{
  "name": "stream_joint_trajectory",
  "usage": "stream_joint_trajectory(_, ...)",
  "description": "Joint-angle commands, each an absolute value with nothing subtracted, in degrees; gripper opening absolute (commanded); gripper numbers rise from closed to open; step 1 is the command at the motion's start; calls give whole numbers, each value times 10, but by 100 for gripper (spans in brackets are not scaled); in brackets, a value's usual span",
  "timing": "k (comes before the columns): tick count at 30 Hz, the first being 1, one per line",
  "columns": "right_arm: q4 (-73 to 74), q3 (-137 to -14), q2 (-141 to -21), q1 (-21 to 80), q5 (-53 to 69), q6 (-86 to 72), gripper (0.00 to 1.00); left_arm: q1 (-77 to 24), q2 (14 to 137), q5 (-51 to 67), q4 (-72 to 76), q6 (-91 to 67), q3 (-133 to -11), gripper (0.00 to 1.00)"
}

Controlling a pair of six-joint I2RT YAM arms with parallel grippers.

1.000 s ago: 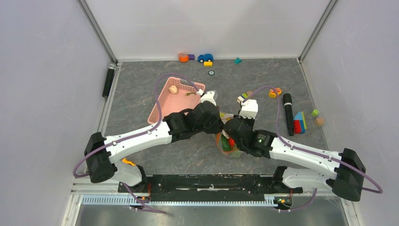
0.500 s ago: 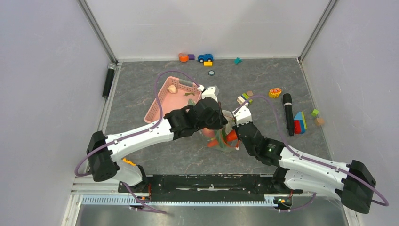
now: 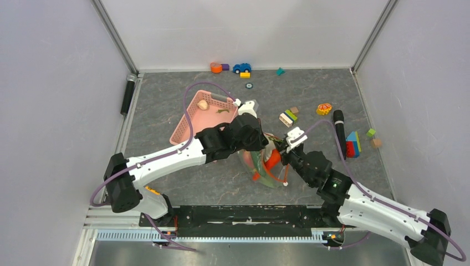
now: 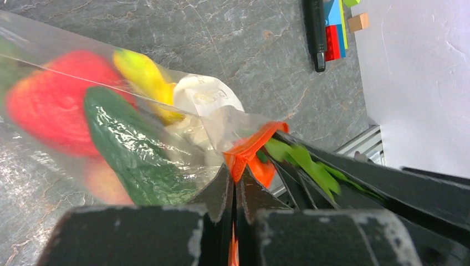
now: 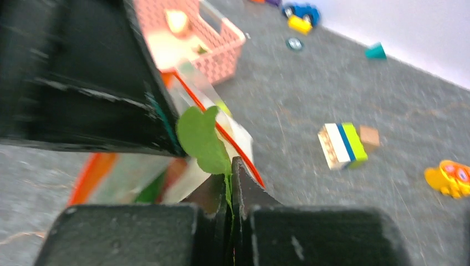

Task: Place the food in the zip-top bag and seal the zipper
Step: Adjust the fake vegetable in the zipper food storage bag.

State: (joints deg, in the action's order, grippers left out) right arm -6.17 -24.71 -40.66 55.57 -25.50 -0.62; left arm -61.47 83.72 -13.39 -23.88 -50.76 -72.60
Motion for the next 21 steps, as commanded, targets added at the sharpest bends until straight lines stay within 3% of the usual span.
stream_joint_trajectory(1,-150,-238,-361,555,-125,1,0,-612,842,-125,-197,-529,-765,2)
stream_joint_trajectory(7,-137,-245,-403,555,-8,18,1,-608,851,-111,-193,-536,-777,2)
stream_joint_trajectory(16,-42,-287,-494,555,-206,-29,2,-607,846,-67,-181,-539,-773,2)
stream_joint_trajectory(21,-29,-293,-537,556,-229,-40,2,-607,840,-59,-175,-539,-767,2)
